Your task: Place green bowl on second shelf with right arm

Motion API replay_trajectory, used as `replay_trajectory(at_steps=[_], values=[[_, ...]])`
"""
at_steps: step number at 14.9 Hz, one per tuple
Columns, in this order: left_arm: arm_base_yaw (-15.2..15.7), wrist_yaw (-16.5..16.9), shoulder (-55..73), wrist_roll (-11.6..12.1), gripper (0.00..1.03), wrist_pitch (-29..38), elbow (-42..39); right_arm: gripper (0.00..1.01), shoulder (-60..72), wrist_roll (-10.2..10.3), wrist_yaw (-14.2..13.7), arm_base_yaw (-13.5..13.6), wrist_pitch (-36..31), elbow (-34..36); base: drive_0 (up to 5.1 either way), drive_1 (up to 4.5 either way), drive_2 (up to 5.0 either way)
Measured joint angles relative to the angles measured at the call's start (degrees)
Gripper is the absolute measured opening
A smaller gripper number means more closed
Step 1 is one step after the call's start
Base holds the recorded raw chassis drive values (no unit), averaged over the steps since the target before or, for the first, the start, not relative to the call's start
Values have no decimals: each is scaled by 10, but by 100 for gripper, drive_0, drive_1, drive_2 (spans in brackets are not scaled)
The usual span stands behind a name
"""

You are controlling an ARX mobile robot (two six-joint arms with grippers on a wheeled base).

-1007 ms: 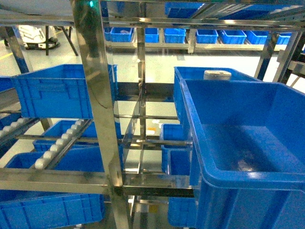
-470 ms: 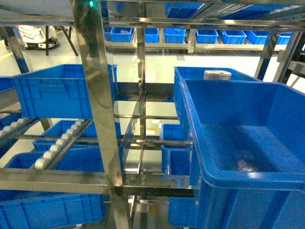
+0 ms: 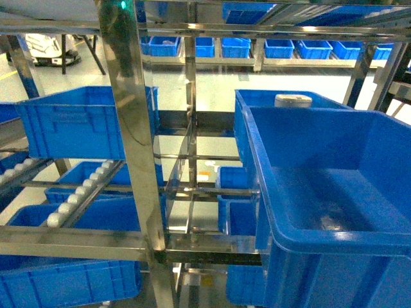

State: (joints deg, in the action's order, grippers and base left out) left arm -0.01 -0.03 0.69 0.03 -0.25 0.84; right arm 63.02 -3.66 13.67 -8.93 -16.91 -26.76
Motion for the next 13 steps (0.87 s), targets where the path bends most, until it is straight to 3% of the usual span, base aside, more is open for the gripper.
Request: replay_trajectory(at_steps=[6, 10, 13], values=[[0, 0, 0, 0, 98, 0, 0, 2, 189, -12, -4, -10, -70, -64, 0, 0, 0], [0, 0, 0, 0, 98, 0, 0, 2, 304, -25, 3, -29, -78, -133, 0, 0, 0], [0, 0, 0, 0, 98, 0, 0, 2, 410, -33, 9, -29, -56, -227, 0, 0, 0]])
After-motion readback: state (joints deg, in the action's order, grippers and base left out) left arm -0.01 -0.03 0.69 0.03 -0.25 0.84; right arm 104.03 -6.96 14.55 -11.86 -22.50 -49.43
